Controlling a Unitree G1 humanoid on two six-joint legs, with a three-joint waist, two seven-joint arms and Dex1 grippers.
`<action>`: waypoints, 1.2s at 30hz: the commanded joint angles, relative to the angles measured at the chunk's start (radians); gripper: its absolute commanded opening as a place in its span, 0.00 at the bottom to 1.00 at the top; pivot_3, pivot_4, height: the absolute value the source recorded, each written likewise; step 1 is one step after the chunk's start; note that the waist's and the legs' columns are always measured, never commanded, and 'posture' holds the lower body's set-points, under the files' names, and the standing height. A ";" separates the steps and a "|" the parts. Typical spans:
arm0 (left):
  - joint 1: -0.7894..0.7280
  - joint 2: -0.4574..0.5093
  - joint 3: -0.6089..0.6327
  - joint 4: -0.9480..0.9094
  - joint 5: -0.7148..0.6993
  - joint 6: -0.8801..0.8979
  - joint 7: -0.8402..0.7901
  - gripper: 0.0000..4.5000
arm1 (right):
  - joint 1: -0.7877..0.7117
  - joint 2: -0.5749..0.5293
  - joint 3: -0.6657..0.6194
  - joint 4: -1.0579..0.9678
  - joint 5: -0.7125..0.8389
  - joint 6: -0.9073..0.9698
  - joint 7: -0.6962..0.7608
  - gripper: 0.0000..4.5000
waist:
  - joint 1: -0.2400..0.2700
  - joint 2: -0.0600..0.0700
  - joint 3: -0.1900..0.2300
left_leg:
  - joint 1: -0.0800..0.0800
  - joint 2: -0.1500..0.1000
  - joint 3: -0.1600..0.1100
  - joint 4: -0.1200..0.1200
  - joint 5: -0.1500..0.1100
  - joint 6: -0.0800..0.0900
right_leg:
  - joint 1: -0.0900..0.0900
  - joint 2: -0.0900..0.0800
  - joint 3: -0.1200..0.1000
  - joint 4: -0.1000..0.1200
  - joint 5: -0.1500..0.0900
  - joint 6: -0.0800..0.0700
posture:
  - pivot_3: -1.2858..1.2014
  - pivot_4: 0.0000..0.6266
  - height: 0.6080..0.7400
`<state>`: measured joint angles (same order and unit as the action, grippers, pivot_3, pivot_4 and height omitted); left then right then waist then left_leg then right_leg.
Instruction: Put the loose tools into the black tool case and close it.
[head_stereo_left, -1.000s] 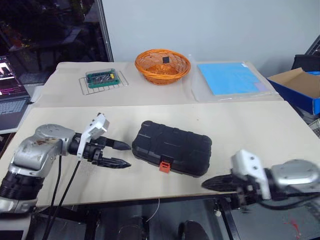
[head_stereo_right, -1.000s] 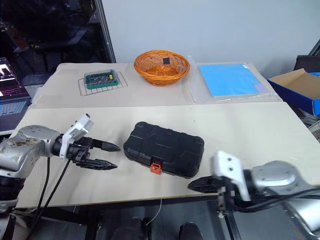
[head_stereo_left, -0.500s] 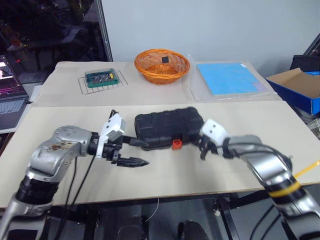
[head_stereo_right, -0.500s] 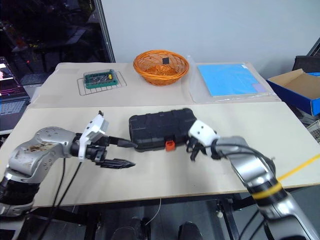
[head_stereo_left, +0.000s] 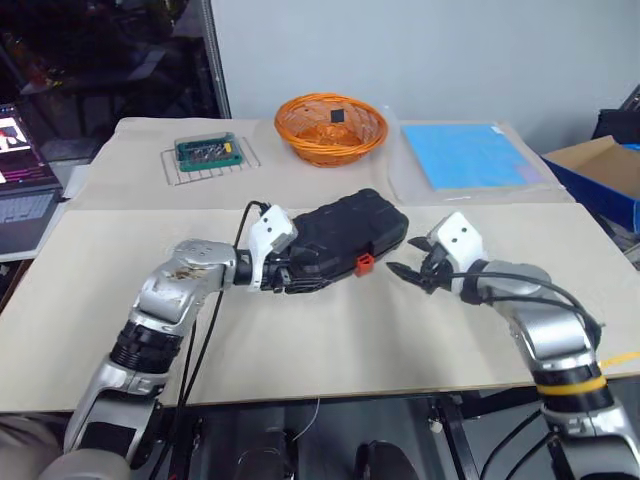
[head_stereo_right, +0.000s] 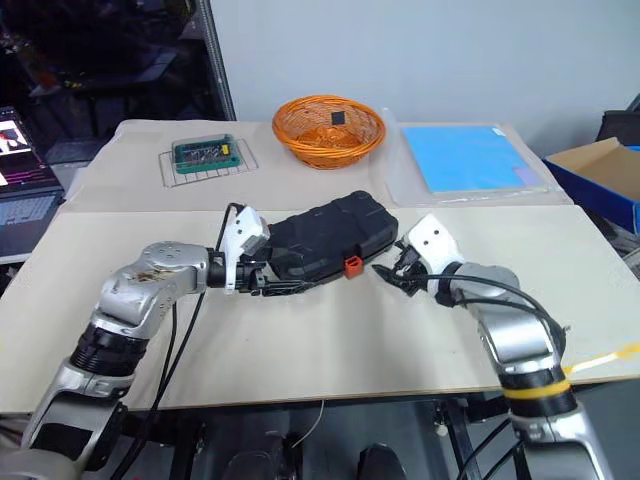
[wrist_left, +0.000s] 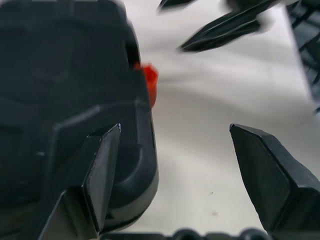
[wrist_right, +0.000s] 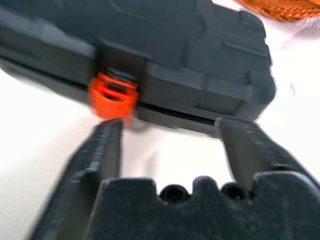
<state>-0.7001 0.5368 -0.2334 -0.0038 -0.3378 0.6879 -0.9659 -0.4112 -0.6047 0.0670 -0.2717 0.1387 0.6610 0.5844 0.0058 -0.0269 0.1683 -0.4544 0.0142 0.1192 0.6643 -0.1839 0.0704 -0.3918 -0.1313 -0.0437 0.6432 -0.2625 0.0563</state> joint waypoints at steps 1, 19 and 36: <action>-0.011 0.014 -0.051 0.051 0.047 -0.016 -0.034 0.83 | -0.007 0.021 -0.009 -0.075 0.011 0.154 -0.048 0.94 | -0.001 0.000 0.000 | 0.001 0.000 0.000 0.001 0.000 0.000 | 0.000 0.000 0.000 0.001 0.000 0.000 | 0.52 0.24 1.00; 0.019 0.056 -0.041 0.048 0.077 -0.032 -0.094 0.83 | -0.059 0.343 0.000 0.163 0.034 0.042 -0.194 0.94 | -0.019 0.001 -0.003 | 0.010 0.001 0.001 -0.003 -0.003 0.005 | 0.005 0.001 0.002 0.001 0.000 -0.003 | 0.52 0.24 1.00; 0.043 0.082 -0.024 0.029 0.082 -0.033 -0.090 0.83 | -0.071 0.368 0.032 0.341 0.006 -0.218 -0.144 0.28 | -0.023 0.001 -0.003 | 0.010 0.001 0.002 -0.004 -0.001 0.002 | 0.004 0.001 0.003 0.001 0.000 -0.003 | 0.52 0.24 1.00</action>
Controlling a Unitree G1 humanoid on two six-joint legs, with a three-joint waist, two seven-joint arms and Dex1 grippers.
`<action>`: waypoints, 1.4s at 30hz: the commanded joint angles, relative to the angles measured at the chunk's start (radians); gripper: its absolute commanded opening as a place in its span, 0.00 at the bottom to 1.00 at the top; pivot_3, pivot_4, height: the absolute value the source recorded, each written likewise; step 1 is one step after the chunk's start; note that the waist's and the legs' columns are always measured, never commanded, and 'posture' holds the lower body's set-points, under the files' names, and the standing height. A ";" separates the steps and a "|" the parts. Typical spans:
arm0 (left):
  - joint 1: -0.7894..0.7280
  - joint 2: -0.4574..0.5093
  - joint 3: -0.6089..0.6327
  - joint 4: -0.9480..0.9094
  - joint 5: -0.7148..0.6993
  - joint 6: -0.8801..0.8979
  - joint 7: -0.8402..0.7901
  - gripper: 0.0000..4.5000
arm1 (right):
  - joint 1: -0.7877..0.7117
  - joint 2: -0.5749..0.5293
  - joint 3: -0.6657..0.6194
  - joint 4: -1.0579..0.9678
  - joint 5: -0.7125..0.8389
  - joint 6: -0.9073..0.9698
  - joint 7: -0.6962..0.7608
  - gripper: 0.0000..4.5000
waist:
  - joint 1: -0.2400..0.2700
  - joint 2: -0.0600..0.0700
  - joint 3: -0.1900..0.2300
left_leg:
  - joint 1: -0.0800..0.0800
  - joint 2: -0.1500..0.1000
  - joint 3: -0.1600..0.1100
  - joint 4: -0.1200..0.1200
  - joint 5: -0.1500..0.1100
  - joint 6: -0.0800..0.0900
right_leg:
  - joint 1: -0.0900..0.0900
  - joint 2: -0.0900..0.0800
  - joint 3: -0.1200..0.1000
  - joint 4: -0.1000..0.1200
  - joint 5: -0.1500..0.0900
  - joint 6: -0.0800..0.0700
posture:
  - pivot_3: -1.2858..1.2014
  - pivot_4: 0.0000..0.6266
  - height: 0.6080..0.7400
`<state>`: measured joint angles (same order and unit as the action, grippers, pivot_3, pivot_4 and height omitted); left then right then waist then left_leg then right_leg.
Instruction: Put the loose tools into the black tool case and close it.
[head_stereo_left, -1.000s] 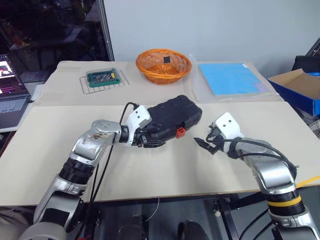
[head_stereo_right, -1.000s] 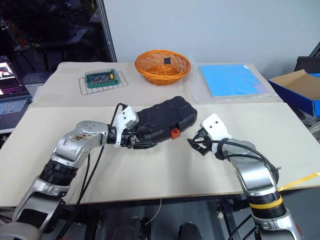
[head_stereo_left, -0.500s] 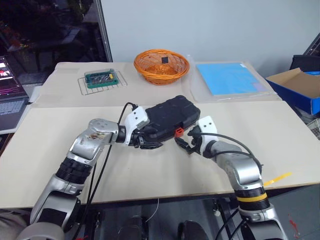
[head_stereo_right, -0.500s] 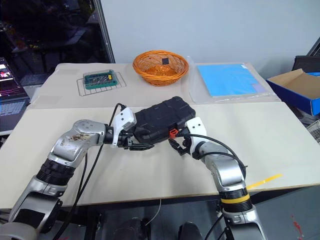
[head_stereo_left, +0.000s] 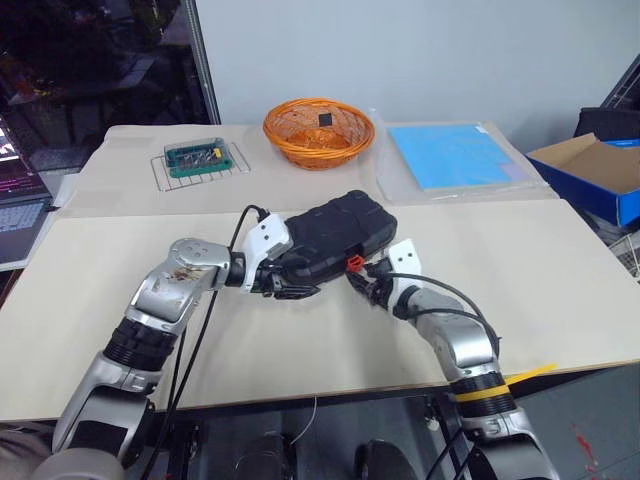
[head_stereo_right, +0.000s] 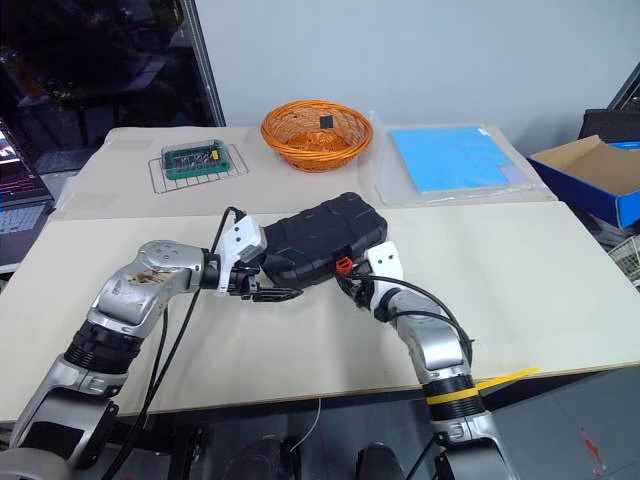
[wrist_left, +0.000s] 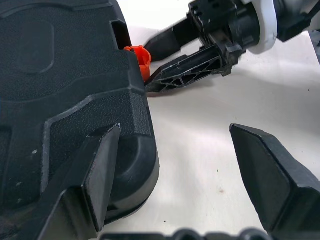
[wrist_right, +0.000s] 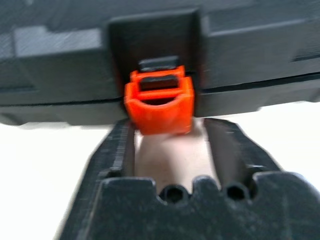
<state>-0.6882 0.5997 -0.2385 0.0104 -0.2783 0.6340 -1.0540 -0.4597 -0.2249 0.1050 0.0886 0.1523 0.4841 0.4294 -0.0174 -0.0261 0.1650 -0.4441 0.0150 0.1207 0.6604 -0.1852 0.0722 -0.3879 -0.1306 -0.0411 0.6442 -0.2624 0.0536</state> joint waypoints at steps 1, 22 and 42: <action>0.032 0.019 -0.020 0.015 0.023 0.020 -0.002 0.83 | -0.021 -0.017 -0.002 -0.026 -0.014 -0.041 0.014 0.28 | 0.000 0.000 0.000 | 0.000 0.000 0.000 0.000 0.000 0.000 | 0.000 0.000 0.000 0.000 0.000 0.000 | 0.52 0.24 1.00; 0.050 -0.017 -0.041 0.014 0.035 0.008 0.021 0.83 | -0.148 -0.028 -0.004 -0.038 0.005 0.142 0.057 0.26 | -0.003 0.000 0.000 | 0.000 0.001 0.000 -0.001 -0.001 0.002 | 0.000 0.000 0.000 0.000 0.000 -0.001 | 0.52 0.24 1.00; 0.057 -0.035 -0.035 0.009 0.032 0.023 0.041 0.83 | -0.104 -0.064 0.003 -0.114 0.026 0.194 0.092 0.26 | 0.003 0.000 -0.001 | 0.000 0.000 0.000 -0.001 -0.004 0.000 | 0.000 -0.001 0.000 -0.001 0.000 -0.001 | 0.52 0.24 1.00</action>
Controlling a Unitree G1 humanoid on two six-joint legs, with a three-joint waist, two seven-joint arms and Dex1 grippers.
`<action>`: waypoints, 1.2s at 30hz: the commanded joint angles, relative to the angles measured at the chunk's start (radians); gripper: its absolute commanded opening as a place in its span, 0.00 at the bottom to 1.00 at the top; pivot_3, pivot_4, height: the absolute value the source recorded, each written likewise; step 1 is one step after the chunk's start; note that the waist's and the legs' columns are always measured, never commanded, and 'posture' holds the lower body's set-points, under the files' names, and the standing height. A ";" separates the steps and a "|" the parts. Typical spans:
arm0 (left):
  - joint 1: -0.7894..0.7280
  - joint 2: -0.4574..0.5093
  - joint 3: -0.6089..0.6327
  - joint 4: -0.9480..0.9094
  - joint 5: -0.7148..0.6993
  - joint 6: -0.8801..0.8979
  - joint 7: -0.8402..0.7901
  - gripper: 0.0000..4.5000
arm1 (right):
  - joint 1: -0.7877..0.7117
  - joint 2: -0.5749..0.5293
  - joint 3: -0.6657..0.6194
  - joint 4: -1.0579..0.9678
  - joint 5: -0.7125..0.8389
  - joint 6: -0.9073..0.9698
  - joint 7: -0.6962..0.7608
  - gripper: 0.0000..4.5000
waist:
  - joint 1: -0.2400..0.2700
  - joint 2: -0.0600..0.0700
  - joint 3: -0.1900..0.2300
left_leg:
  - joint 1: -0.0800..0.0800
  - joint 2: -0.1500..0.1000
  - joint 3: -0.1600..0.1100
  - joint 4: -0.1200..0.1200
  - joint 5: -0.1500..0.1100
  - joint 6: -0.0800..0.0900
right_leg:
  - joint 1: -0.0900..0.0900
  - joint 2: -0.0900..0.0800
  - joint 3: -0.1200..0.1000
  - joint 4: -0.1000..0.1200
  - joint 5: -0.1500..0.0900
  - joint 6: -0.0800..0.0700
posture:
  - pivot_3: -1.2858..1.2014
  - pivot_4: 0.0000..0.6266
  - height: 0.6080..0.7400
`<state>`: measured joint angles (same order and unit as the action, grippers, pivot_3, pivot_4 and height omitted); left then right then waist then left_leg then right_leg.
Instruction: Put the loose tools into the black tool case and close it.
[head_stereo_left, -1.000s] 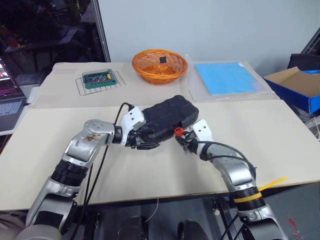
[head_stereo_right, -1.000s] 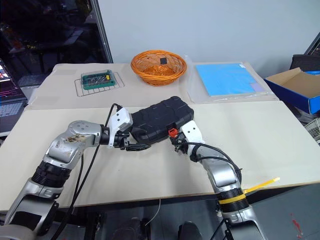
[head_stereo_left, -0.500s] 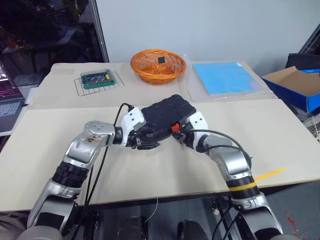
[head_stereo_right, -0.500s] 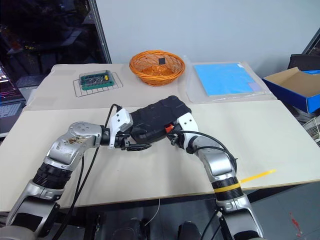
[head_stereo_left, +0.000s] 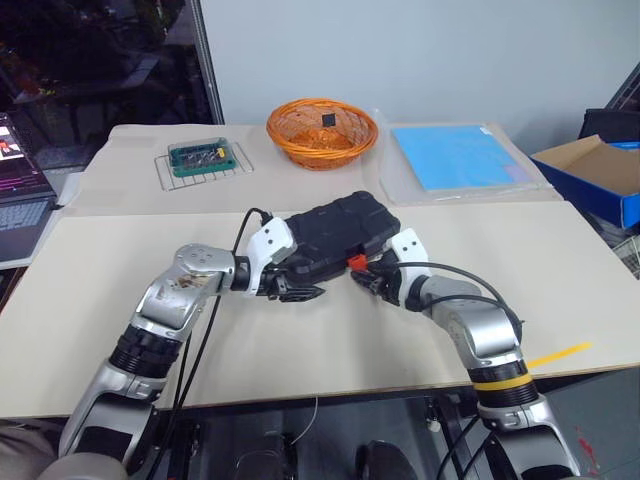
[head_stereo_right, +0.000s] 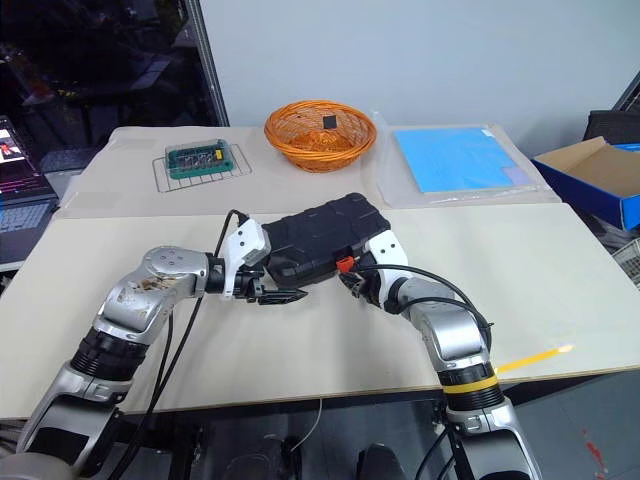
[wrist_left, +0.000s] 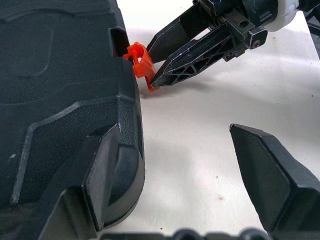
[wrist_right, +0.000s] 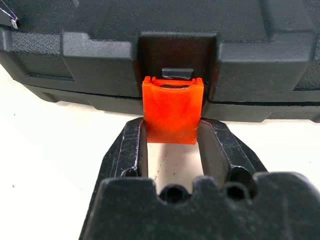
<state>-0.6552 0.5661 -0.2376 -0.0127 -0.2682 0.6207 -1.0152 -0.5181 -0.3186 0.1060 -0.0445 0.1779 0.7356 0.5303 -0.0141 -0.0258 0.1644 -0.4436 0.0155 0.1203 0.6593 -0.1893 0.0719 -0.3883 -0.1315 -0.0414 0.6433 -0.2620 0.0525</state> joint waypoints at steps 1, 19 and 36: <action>0.023 -0.003 -0.036 0.033 0.022 0.037 0.003 0.83 | -0.056 0.035 0.002 0.035 -0.003 -0.068 -0.013 0.26 | -0.004 0.000 0.000 | 0.000 0.000 0.000 0.000 -0.001 -0.002 | 0.000 0.000 0.000 0.000 0.000 0.000 | 0.52 0.24 1.00; 0.020 -0.006 -0.037 0.038 0.024 0.034 0.015 0.83 | -0.159 0.071 -0.006 0.201 -0.042 -0.239 -0.018 0.78 | -0.018 0.000 0.000 | 0.001 0.001 0.000 -0.001 0.002 -0.003 | 0.000 0.001 0.000 0.000 0.000 0.000 | 0.52 0.24 1.00; 0.033 -0.006 -0.036 0.060 0.033 0.010 0.022 0.83 | -0.070 0.039 0.033 0.110 -0.041 -0.190 0.030 0.92 | -0.022 0.000 0.000 | 0.001 0.001 0.000 -0.001 0.000 -0.003 | 0.001 0.001 0.000 0.000 0.000 0.000 | 0.52 0.24 1.00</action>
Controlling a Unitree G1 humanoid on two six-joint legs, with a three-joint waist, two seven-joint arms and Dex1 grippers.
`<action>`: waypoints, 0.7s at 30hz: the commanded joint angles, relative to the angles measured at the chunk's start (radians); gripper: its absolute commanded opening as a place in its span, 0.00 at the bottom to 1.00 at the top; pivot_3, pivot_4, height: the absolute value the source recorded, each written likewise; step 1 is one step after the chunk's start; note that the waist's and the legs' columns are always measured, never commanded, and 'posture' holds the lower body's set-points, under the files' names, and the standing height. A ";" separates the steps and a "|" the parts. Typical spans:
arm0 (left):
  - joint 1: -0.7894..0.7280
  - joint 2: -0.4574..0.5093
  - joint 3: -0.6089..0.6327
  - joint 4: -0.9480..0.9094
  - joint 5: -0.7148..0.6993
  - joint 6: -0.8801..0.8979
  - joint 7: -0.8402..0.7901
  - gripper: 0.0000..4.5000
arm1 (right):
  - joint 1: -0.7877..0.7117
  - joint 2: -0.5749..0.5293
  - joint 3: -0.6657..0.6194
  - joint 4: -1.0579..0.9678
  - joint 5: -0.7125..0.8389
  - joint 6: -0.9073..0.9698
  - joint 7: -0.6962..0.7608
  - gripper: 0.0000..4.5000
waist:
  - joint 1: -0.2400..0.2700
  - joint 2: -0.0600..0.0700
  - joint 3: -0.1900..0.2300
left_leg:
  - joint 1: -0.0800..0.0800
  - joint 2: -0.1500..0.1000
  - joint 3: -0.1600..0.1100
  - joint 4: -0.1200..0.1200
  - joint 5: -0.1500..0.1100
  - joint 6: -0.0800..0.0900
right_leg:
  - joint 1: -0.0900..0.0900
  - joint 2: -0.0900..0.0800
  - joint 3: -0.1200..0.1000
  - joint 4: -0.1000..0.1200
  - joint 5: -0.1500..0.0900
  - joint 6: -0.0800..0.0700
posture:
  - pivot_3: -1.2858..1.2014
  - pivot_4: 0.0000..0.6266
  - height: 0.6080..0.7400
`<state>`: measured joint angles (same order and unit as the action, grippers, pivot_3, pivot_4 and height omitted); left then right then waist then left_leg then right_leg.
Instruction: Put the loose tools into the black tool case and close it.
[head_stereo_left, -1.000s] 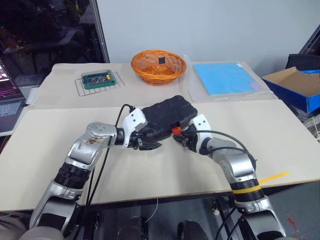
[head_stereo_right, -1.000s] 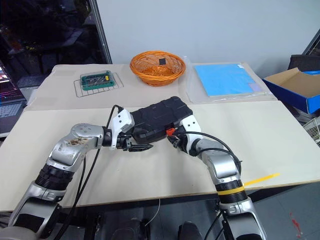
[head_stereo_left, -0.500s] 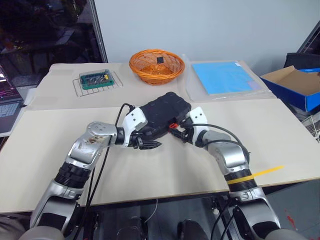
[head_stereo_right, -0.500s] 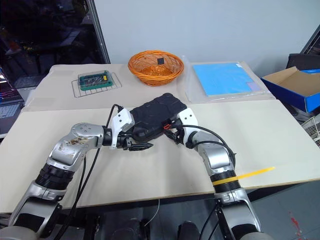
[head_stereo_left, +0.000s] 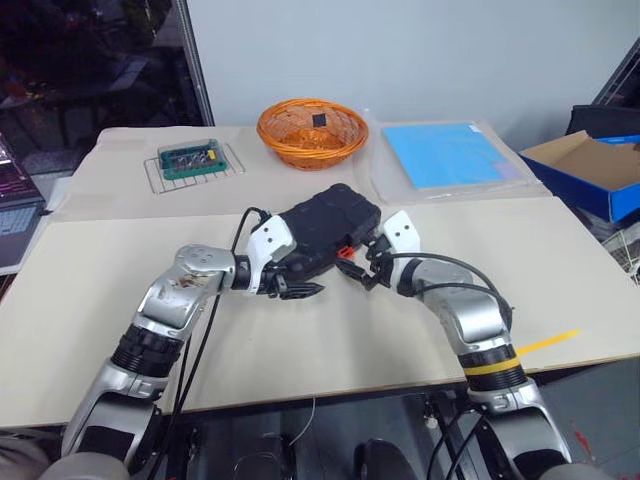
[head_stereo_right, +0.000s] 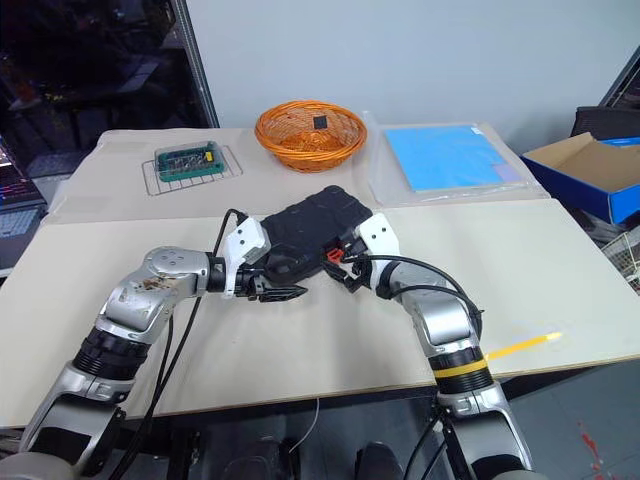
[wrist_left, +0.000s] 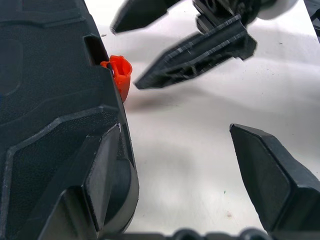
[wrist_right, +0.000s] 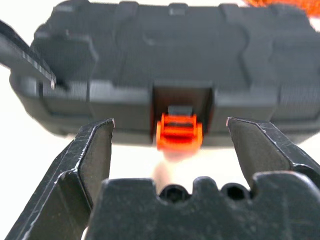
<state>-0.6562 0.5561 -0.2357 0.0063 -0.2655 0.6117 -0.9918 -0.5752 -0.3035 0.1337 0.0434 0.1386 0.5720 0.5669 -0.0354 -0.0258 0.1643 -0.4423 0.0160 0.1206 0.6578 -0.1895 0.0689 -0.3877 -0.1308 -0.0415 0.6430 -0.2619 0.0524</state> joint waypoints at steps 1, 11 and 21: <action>0.033 0.004 -0.037 0.045 0.032 0.017 -0.002 0.83 | -0.020 0.035 0.004 0.051 -0.006 -0.042 -0.017 0.92 | -0.001 0.000 0.000 | 0.000 0.000 0.000 0.000 0.000 0.000 | 0.000 0.000 0.000 0.000 0.000 0.000 | 0.52 0.24 1.00; 0.034 0.016 -0.033 0.059 0.038 0.005 -0.004 0.83 | -0.051 0.077 -0.039 0.216 -0.011 -0.192 -0.073 0.92 | -0.001 0.000 0.000 | 0.000 0.000 0.000 0.000 0.001 -0.002 | 0.000 0.000 0.000 0.000 0.000 0.000 | 0.52 0.24 1.00; 0.034 0.022 -0.032 0.055 0.039 0.006 -0.003 0.83 | -0.069 0.086 -0.041 0.292 -0.016 -0.286 -0.061 0.92 | -0.002 0.000 0.000 | 0.000 0.000 0.000 -0.001 0.002 -0.002 | 0.000 0.000 0.000 0.000 0.000 0.000 | 0.52 0.24 1.00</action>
<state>-0.6549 0.5627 -0.2362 0.0163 -0.2631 0.5886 -0.9959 -0.6140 -0.2224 0.1038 0.3436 0.1248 0.3261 0.5012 -0.0379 -0.0258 0.1643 -0.4423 0.0159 0.1208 0.6571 -0.1878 0.0667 -0.3877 -0.1307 -0.0415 0.6431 -0.2619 0.0524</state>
